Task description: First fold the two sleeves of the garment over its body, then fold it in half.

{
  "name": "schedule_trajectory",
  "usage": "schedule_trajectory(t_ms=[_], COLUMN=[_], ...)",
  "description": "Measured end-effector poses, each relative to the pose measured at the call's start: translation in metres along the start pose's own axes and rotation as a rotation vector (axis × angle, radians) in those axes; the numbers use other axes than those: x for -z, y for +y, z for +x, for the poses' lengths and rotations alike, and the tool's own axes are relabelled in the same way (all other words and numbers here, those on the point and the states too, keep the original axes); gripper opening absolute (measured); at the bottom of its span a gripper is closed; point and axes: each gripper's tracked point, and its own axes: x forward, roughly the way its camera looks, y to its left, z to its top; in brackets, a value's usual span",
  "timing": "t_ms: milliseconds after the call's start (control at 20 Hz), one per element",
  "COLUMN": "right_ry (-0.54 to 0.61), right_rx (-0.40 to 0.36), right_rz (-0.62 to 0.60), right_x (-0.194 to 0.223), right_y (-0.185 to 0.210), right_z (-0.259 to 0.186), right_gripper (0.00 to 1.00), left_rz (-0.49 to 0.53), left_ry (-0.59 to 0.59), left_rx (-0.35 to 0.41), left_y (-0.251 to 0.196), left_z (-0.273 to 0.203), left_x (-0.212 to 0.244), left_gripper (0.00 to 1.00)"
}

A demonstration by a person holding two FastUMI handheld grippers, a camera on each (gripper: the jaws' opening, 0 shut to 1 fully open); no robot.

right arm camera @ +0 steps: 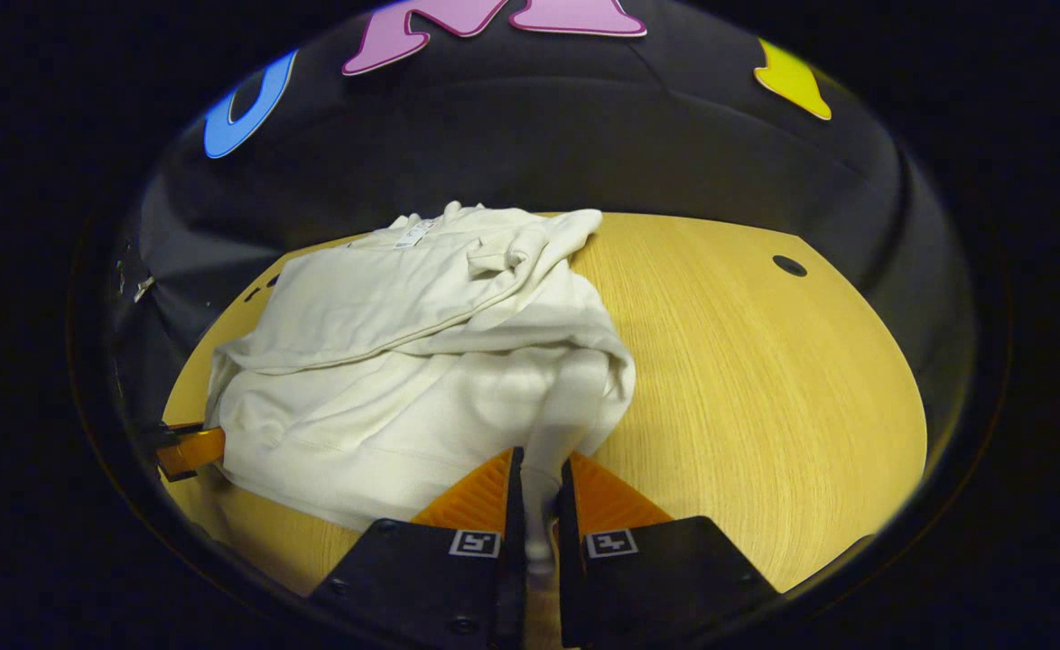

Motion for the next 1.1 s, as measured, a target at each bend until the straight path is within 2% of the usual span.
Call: schedule_trajectory(t_ms=[50,150,250,300,400,600,800,1100], right_ry=[-0.007,-0.006,-0.004,0.008,0.013,-0.002,0.019,-0.117], right_rx=[-0.022,-0.054,-0.085,-0.107,-0.131,-0.143,-0.187,-0.207], right_rz=[-0.022,-0.027,-0.004,-0.008,0.000,-0.001,0.016,0.058], right_x=[-0.001,-0.002,-0.003,-0.003,-0.005,-0.010,-0.015,-0.068], right_y=[0.001,0.001,0.003,0.004,0.005,0.006,0.014,0.030], right_z=[0.000,-0.002,0.002,0.001,0.003,0.002,0.005,0.012], right_gripper=[0.19,0.11,0.09,0.06,0.06,0.06,0.06,0.06], left_rz=[0.012,0.036,0.010,-0.005,-0.037,-0.141,-0.111,-0.156], left_ry=[0.000,0.011,-0.003,-0.006,-0.015,-0.104,-0.145,-0.278], left_rx=[0.014,0.036,0.050,0.061,0.077,0.101,0.121,0.176], left_y=[-0.002,-0.004,-0.006,-0.008,-0.012,-0.017,-0.017,-0.026], left_z=[0.001,0.002,0.002,0.001,0.002,0.001,-0.004,-0.014], left_x=[-0.001,-0.004,-0.007,-0.008,-0.011,-0.025,-0.040,-0.102], left_gripper=[0.27,0.19,0.10,0.08,0.07,0.07,0.06,0.06])
